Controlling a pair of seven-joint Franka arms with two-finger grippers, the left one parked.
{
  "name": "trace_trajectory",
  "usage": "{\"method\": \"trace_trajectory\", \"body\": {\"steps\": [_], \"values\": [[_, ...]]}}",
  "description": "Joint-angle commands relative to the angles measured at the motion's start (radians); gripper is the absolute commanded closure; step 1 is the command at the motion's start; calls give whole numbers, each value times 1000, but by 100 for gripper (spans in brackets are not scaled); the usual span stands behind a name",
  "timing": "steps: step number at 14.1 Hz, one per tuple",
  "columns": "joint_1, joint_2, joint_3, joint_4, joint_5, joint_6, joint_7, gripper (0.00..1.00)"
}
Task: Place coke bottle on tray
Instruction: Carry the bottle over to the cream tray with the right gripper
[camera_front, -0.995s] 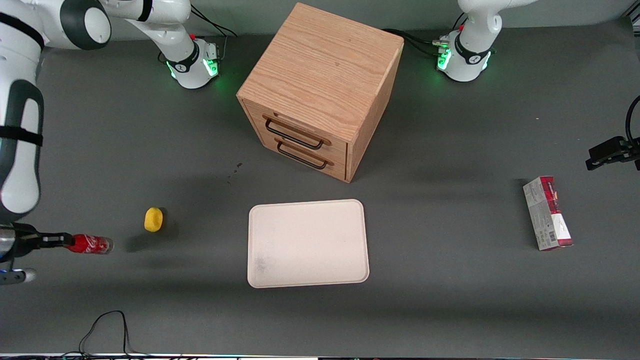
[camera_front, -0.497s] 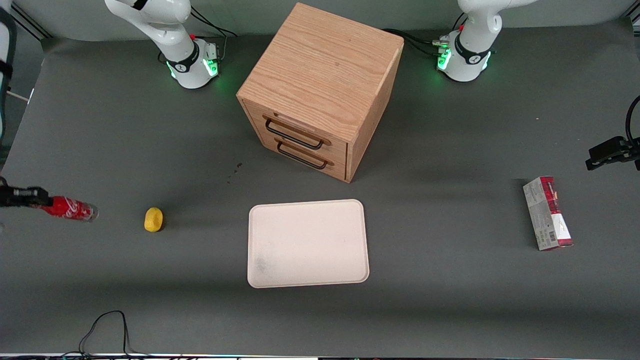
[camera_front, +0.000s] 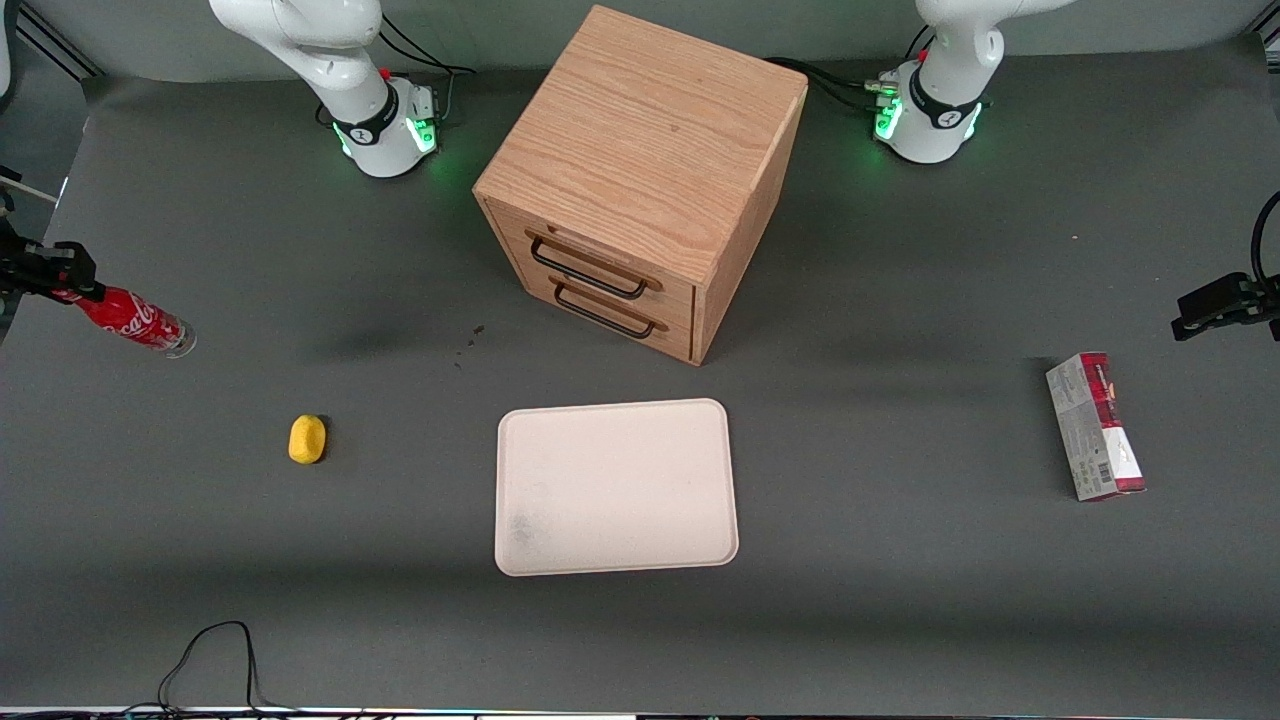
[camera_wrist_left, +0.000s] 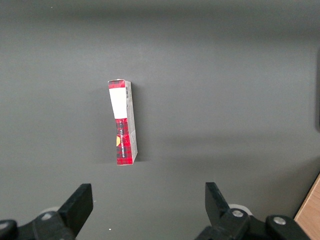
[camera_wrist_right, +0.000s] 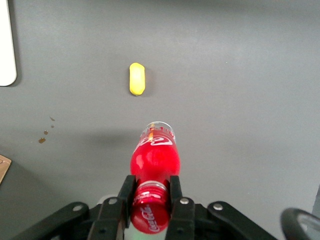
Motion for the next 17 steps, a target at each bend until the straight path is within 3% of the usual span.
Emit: {"method": "trace_trajectory", "body": {"steps": [1,4,7,12,17], "values": [[55,40,-7,39,-1,19,48,100],[179,214,-34,273,-2,-94,151,100],[220,409,-16,536,36,-210,329,100],[347,615,47,755,48,-190,637,100],[476,773,47,809,47,9,729,100]]}}
